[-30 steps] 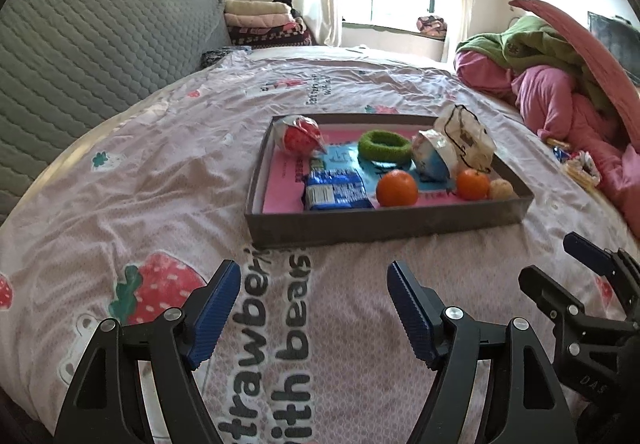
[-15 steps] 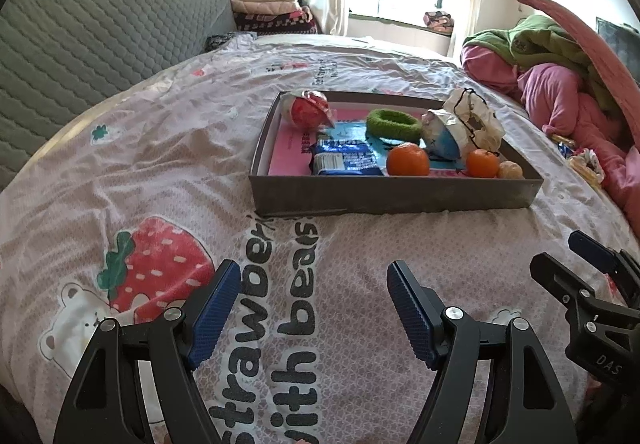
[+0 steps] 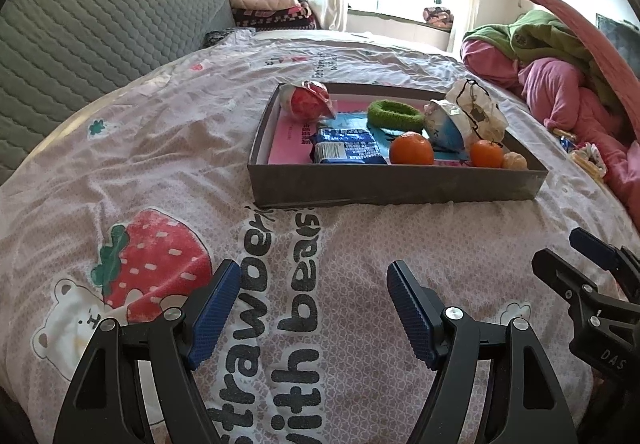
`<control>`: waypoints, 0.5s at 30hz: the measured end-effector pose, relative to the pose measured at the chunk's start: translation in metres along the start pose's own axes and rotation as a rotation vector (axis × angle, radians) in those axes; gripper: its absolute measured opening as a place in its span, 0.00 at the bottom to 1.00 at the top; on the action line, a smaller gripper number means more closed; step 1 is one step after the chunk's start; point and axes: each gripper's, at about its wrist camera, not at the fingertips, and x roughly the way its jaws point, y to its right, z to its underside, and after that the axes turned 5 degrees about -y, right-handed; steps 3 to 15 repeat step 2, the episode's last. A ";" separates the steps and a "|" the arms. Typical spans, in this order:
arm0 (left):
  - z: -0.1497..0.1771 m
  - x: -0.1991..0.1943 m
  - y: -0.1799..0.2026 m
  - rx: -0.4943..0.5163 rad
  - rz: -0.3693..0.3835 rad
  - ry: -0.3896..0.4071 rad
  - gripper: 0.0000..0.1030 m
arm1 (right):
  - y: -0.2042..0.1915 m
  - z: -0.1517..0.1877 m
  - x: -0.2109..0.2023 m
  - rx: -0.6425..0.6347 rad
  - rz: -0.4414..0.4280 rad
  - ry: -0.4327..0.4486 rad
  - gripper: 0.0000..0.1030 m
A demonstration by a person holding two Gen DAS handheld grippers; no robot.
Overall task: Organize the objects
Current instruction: 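Pull both open tools back away from the tray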
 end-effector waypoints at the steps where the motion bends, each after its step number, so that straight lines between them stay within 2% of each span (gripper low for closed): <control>1: 0.000 0.000 0.000 0.002 0.001 -0.002 0.75 | 0.000 0.000 0.000 0.000 0.000 0.000 0.76; 15: 0.000 0.001 0.001 0.003 0.000 -0.004 0.75 | 0.000 0.000 0.000 0.000 0.000 0.000 0.76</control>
